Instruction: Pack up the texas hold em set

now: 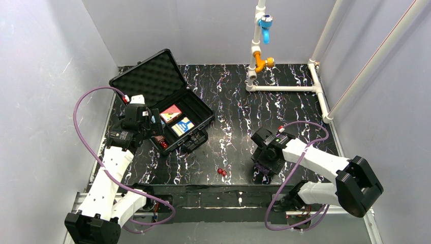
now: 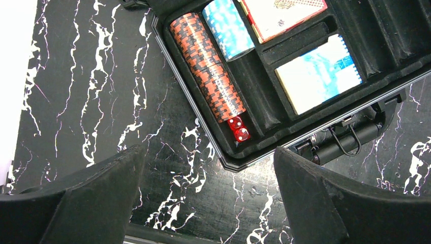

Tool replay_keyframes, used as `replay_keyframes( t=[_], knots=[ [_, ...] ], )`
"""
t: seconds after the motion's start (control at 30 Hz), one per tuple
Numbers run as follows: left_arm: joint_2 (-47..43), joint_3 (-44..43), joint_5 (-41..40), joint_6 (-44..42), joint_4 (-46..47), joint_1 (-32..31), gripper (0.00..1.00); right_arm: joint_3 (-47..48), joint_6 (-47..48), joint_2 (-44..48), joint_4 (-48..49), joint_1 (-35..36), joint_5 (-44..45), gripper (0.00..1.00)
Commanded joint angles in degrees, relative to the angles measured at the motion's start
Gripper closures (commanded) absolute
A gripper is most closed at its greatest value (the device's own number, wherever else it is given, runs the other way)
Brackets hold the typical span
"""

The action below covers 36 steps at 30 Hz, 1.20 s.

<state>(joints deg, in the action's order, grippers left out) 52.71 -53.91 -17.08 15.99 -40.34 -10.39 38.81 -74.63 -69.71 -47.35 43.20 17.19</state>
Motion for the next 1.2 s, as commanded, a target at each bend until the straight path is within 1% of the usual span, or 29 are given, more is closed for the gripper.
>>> replay_keyframes(
  t=[0.0, 0.2, 0.33, 0.57, 0.67, 0.77, 0.97, 1.07, 1.17],
  knots=[
    [-1.11, 0.45, 0.12, -0.7, -0.09, 0.02, 0.02, -0.37, -0.71, -0.23, 0.0, -0.14, 0.68, 0.2],
    [-1.07, 0.39, 0.2, -0.7, -0.09, 0.03, 0.02, -0.75, -0.97, 0.44, 0.61, -0.13, 0.3, 0.39],
    [-1.08, 0.48, 0.12, -0.69, -0.09, 0.02, 0.02, 0.04, -0.21, 0.57, 0.93, -0.13, 0.19, 0.53],
    [-1.06, 0.48, -0.1, -0.69, -0.09, 0.02, 0.02, 3.79, 1.92, 0.45, 0.01, -0.14, 2.28, 0.72],
    [-1.2, 0.49, -0.28, -0.7, -0.09, 0.05, 0.02, 5.04, 3.11, 0.75, 1.78, -0.13, 1.96, 0.82],
    [-1.36, 0.47, -0.56, -0.7, -0.09, 0.02, 0.02, 6.25, 4.13, 1.06, 3.31, -0.13, 1.71, 0.87],
    [-1.3, 0.48, -2.17, -0.7, -0.18, 0.02, 0.02, 8.7, 5.24, 0.81, 5.22, -0.14, 2.07, 0.91],
    [-1.91, 0.47, -3.11, -0.69, -0.18, 0.02, 0.02, 9.53, 6.1, 0.9, 6.88, -0.14, 2.01, 0.99],
    [-2.77, 0.64, -3.97, -0.53, -0.14, 0.03, 0.02, 10.9, 6.28, 0.69, 8.62, -0.14, 2.16, 0.99]
  ],
)
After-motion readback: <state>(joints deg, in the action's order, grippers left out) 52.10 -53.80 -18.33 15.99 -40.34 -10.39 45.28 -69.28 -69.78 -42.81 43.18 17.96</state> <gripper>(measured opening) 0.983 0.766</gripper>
